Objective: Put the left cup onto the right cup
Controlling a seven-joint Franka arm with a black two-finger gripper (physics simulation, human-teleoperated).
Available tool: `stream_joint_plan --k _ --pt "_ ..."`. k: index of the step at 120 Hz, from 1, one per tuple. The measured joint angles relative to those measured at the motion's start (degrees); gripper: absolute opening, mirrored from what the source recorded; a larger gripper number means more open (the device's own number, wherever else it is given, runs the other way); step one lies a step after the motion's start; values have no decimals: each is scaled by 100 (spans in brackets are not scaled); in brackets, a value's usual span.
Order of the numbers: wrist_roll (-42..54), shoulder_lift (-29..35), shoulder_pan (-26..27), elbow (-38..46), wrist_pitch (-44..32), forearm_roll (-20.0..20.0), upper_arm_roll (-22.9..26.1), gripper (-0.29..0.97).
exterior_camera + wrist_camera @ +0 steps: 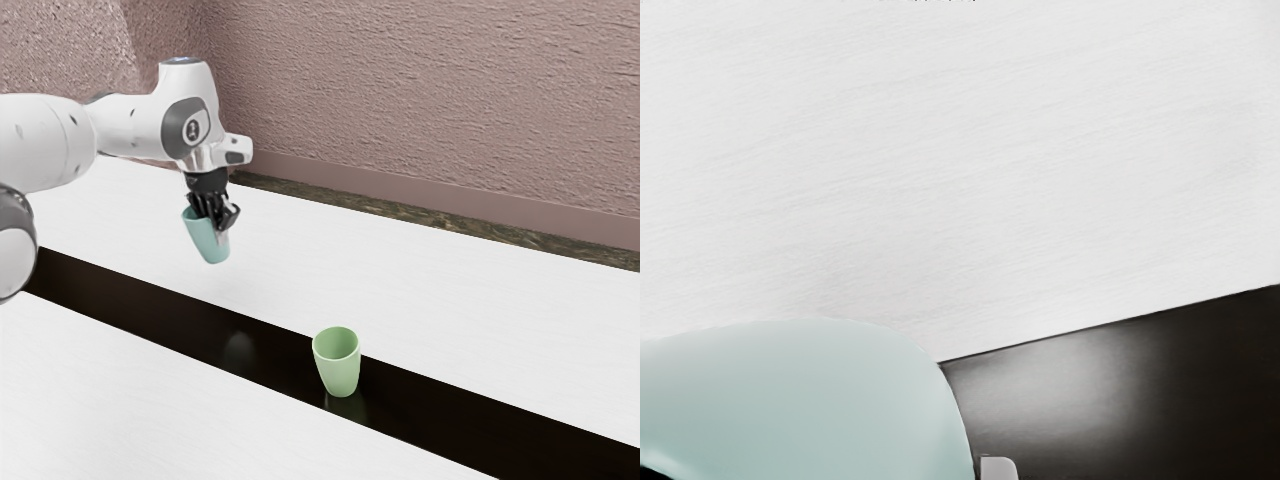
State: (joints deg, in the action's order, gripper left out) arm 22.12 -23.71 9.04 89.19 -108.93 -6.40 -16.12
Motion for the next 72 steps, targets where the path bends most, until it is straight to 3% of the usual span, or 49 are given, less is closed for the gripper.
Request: stream_joint_plan --k 72 --pt "-822 49 1317 -179 628 345 365 -10"
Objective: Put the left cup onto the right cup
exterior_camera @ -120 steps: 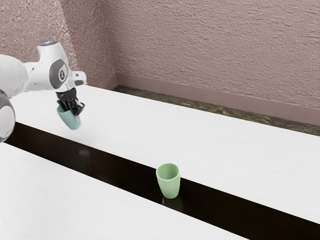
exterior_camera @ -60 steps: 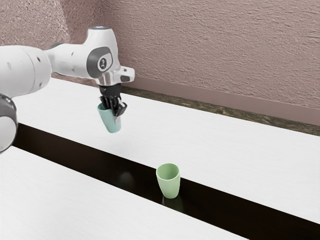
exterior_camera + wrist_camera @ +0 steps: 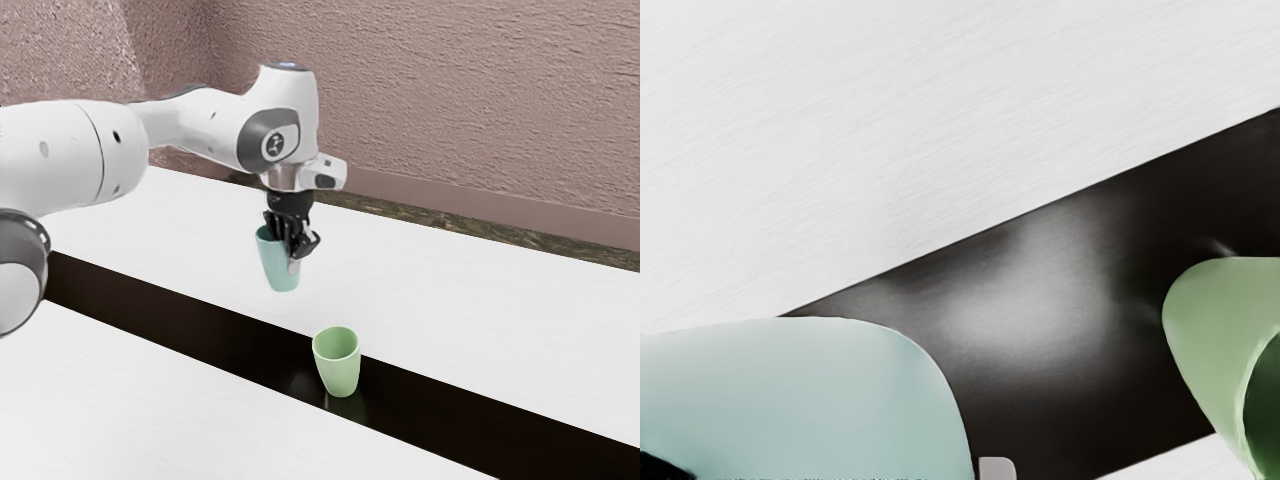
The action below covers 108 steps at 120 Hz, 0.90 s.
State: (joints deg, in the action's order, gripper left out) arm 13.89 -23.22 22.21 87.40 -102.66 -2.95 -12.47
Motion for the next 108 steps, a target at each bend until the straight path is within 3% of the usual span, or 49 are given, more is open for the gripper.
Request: stream_joint_plan --k 49,108 --pt "-534 90 657 216 -235 25 90 -10" --pt "-1032 669 941 1127 -674 10 150 -10"
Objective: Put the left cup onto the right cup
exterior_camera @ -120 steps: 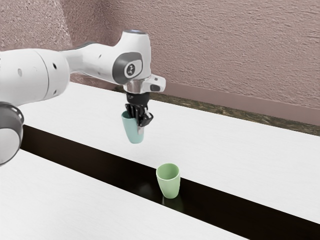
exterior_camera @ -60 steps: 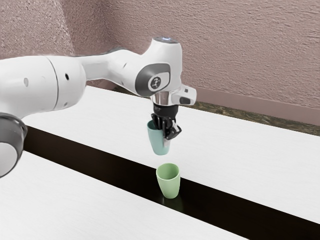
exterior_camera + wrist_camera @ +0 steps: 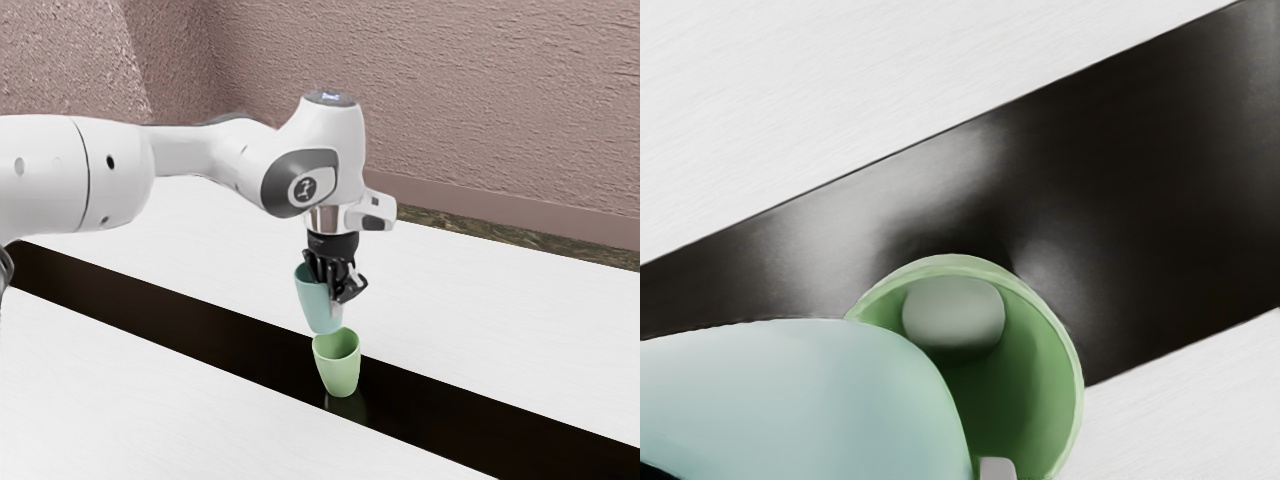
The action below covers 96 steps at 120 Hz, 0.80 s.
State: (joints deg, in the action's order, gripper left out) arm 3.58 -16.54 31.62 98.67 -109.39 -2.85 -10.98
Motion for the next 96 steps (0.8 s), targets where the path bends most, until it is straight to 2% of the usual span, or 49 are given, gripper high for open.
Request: stream_joint_plan --k 96 --pt "-423 10 222 231 -304 -17 54 -10"
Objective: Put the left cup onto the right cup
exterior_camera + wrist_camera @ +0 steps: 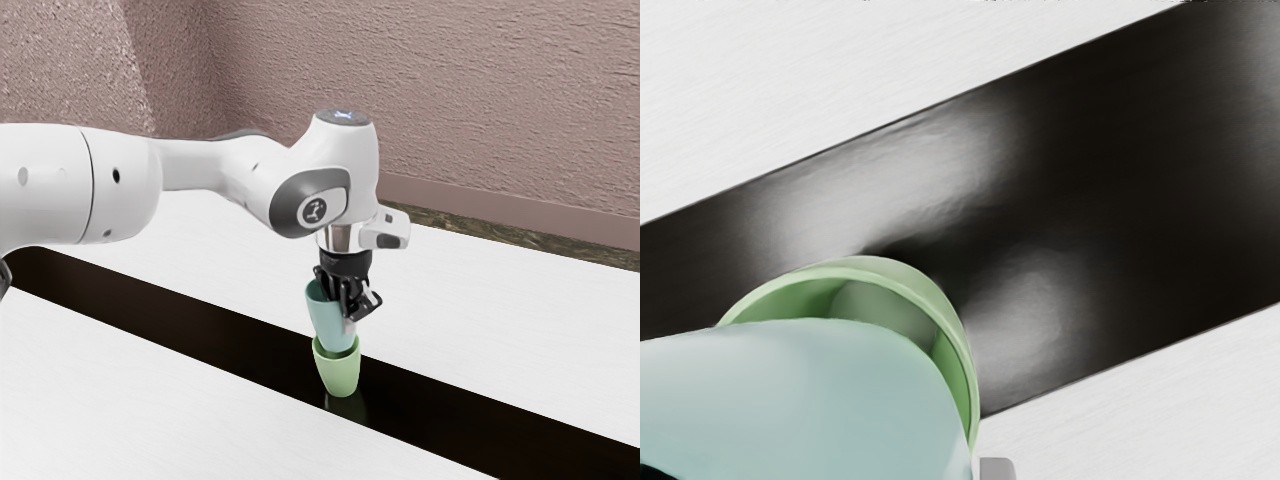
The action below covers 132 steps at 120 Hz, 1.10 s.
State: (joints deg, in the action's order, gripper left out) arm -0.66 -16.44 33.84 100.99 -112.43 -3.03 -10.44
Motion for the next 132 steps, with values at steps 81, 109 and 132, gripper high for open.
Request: stream_joint_plan --k 81,109,132 --pt "-132 -59 -12 308 -511 39 0 -10" --pt "-159 -51 -14 361 -548 12 -1 -10" --pt "-187 -38 -9 363 -558 7 -1 -10"
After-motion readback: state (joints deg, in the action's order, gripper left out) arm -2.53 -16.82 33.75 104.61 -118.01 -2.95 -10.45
